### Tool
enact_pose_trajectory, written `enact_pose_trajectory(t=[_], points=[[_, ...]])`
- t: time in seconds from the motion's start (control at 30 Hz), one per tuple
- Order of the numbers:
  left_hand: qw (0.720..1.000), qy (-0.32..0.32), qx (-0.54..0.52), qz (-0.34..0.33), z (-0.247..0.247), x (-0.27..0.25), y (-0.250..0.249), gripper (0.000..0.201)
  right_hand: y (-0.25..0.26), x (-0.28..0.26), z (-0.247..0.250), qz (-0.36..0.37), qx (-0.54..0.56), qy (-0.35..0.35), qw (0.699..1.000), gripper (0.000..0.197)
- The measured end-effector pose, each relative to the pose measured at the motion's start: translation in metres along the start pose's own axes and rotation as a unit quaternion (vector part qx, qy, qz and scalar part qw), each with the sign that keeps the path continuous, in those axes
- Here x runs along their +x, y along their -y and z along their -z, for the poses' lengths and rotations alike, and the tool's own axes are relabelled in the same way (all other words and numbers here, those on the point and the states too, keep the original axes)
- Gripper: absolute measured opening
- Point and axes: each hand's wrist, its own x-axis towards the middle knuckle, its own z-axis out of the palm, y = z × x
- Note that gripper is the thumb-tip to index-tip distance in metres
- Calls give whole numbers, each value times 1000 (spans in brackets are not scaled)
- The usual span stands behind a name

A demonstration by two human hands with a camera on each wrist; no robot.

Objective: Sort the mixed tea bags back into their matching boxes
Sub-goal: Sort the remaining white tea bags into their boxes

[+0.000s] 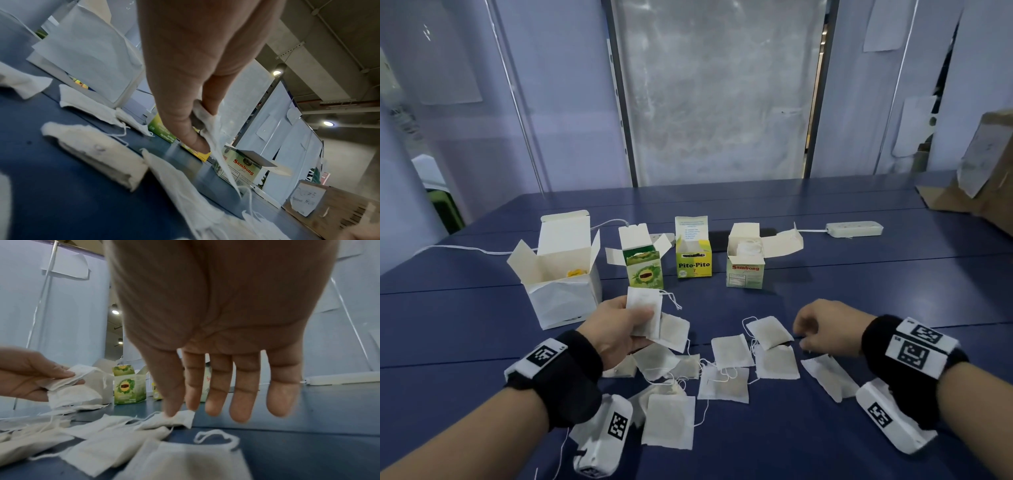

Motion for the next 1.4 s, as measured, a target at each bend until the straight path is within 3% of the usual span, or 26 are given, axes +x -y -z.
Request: enact_pose_trajectory(t=[0.17, 0.23, 0.4, 0.6, 0.8, 0.97, 1.07, 1.17, 1.23, 1.3, 1.4], points=[[1000, 0, 7, 5, -1, 1, 0, 20, -21, -23, -5, -51, -52, 81, 994, 63], [1000, 7, 12, 2, -7, 0, -1, 20, -18, -28, -13, -69, -50, 82, 993, 68], [999, 30, 26, -9, -15, -9, -4, 20, -14, -35, -17, -52, 81, 62, 993, 48], [998, 15, 65, -4, -10, -17, -3, 16, -5, -36, -13, -13, 230, 9, 973, 13], [986, 26, 154, -52, -1, -30, -6, 16, 37, -35, 3, 85, 215, -21, 973, 14], [989, 126, 80, -12, -15, -45, -5, 23, 97, -26, -5, 122, 470, 12, 874, 10], [986, 162, 35, 10, -22, -52, -3, 30, 125, -15, -16, 99, 501, -20, 860, 8], [979, 197, -20, 51, -17, -56, -1, 53, 137, -7, -26, 69, 521, -38, 850, 11], [973, 224, -23, 43, -11, -59, 0, 50, 142, -4, -31, 56, 543, -40, 837, 18], [971, 238, -4, 19, -5, -62, 2, 36, 147, -2, -35, 54, 538, -46, 840, 23], [974, 228, 13, 9, 1, -62, 4, 26, 151, 1, -37, 66, 447, -49, 891, 23]])
